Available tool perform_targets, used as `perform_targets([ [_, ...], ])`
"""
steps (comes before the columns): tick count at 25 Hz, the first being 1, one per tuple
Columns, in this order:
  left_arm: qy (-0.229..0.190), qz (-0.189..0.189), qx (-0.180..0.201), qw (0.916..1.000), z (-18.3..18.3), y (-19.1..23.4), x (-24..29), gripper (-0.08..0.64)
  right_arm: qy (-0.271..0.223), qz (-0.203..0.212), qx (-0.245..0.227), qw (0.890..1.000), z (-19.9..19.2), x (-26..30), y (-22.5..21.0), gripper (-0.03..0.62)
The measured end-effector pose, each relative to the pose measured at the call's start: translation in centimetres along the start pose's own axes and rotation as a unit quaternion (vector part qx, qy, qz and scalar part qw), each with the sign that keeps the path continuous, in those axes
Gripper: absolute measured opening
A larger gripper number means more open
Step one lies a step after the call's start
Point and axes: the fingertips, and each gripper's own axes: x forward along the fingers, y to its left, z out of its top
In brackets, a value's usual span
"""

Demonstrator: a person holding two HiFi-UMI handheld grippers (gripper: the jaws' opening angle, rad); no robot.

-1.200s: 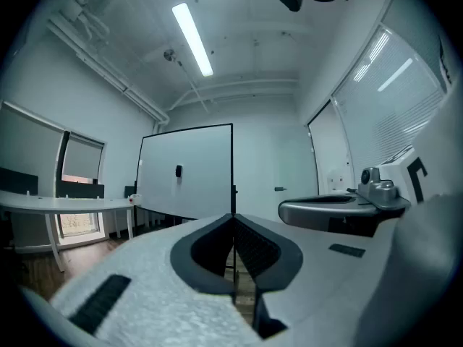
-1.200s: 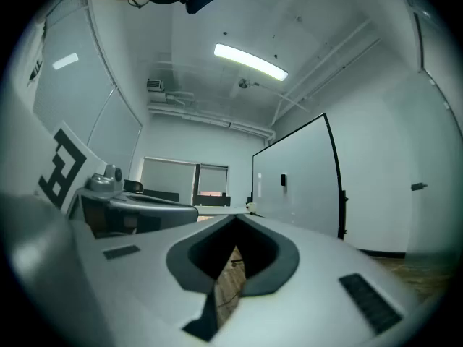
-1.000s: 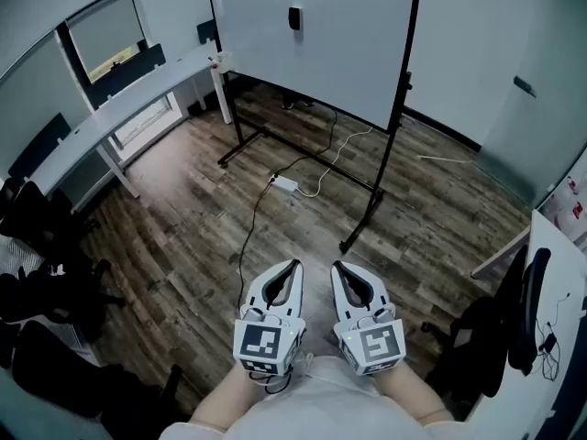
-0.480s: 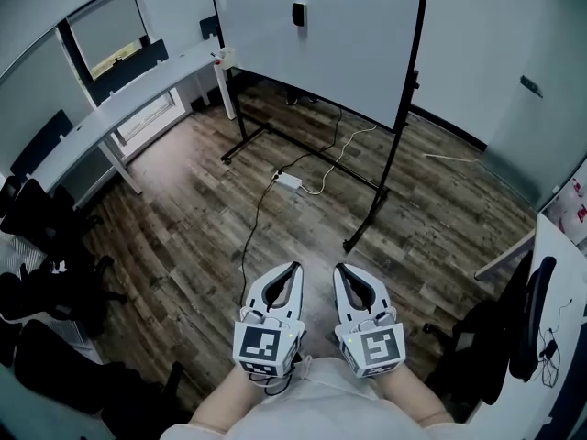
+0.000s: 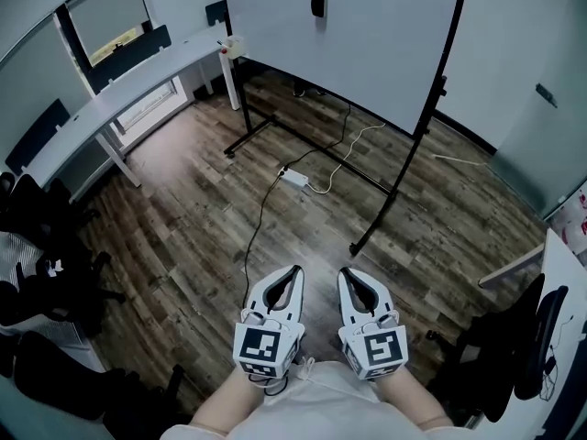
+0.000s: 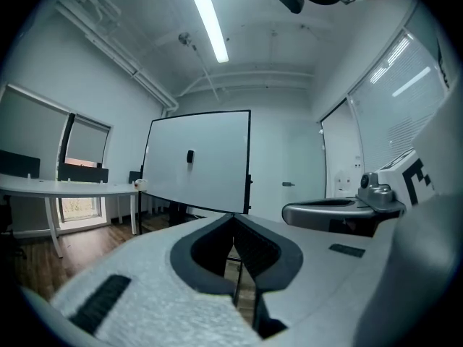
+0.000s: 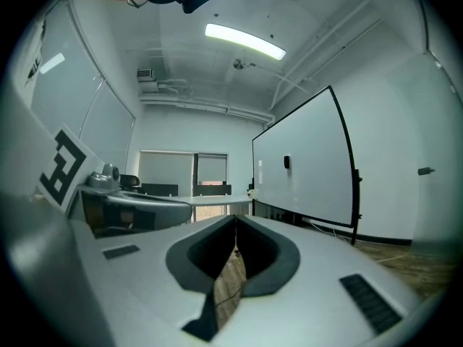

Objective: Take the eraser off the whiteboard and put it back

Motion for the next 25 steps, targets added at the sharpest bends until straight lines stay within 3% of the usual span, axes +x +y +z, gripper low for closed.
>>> perform_targets([
  [7,-0.006,-0.018,-0.010,0.9998,2.2,10.0,5.5,0.017,0.005,-0.024,0.003,1.000,1.5,10.8,0.5,0.026],
  [17,-0.026,-0.050,-0.002,0.9984,6.8,27.0,14.0,0.017,-0.023,-0.094,-0.005,0.995,5.7,28.3,0.6,0.026],
  [25,-0.011,-0.061,-0.019,0.9979,6.2,32.8,19.7,0.017,-0.005,-0.109,0.001,0.994,5.3,35.9,-1.6,0.026],
])
